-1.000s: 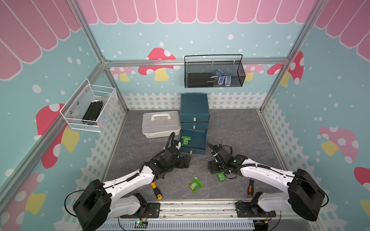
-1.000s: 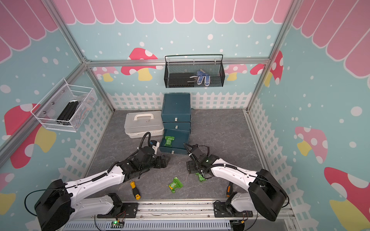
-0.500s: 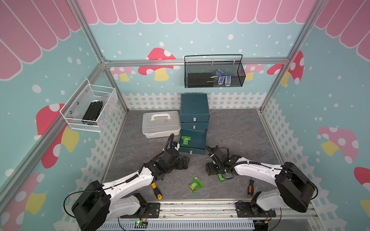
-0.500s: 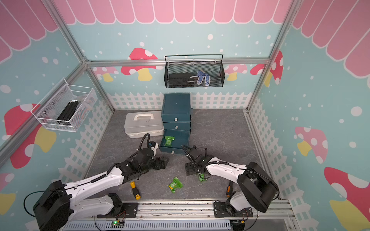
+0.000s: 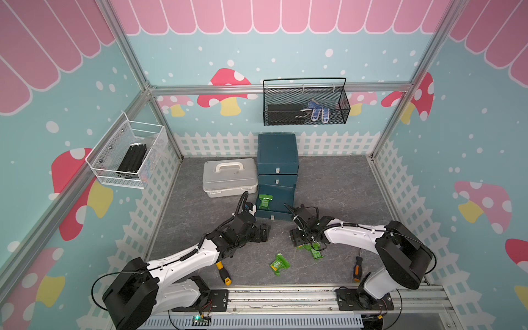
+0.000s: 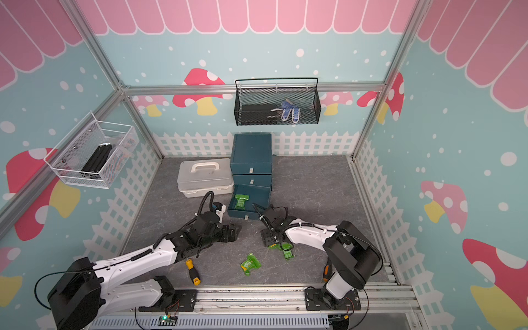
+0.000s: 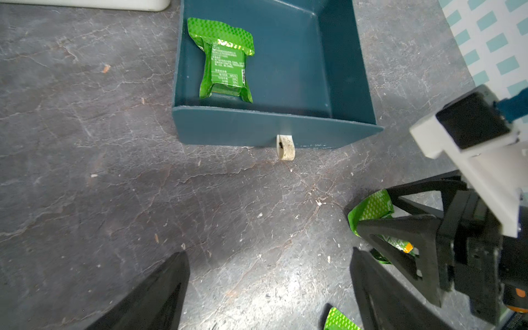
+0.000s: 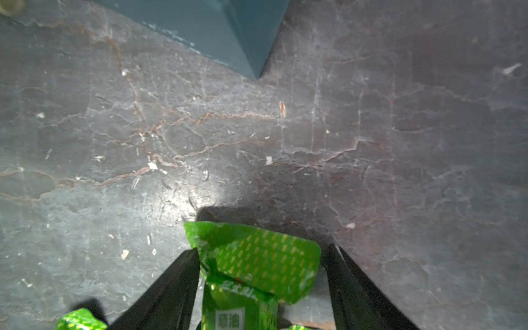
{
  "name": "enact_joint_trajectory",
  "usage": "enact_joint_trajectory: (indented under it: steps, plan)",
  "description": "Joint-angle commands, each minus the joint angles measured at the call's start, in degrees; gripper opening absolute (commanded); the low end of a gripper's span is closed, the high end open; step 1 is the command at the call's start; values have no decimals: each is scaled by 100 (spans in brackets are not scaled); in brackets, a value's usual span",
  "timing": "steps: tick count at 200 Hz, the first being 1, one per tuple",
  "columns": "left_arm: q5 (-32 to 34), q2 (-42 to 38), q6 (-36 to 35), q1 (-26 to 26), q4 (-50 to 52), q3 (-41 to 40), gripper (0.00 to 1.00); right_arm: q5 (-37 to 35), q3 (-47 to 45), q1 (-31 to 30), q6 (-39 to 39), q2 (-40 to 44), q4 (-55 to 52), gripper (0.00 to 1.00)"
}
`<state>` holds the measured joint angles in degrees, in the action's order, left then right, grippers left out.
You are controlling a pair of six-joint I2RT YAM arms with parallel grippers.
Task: Place the cookies into the drawer by color
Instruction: Pick up the cookie at the center of the board.
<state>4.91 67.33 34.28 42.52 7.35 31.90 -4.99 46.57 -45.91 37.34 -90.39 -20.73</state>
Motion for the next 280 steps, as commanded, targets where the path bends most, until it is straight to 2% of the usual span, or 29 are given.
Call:
enact_joint_trajectory:
  steps: [1, 30, 78, 166, 204, 244, 267, 280]
  plan:
    - [62, 28, 17, 28, -129, 10, 91, -8, -63, -139, 57, 129, -468, 75]
    - [48, -33, 43, 28, -124, 3, 91, -209, 22, -337, 174, 243, -744, 75]
    - [51, -54, 60, 29, -126, -26, 91, -253, 194, -366, -45, 8, -699, 69]
    - [129, -132, 36, 28, -114, -64, 91, -346, 554, -366, -258, -322, -741, 45]
    - [194, -223, 43, 28, -145, -92, 91, -340, 539, -365, -282, -95, -775, 33]
    - [271, -659, 87, -25, -381, -304, 91, -108, 500, -366, -271, 701, -792, 31]
    - [-74, -865, 34, -219, -672, -457, 90, -9, 666, -366, -304, 1110, -842, 30]
    - [-532, -891, -59, -398, -950, -548, 89, -100, 871, -358, -315, 1206, -911, 30]
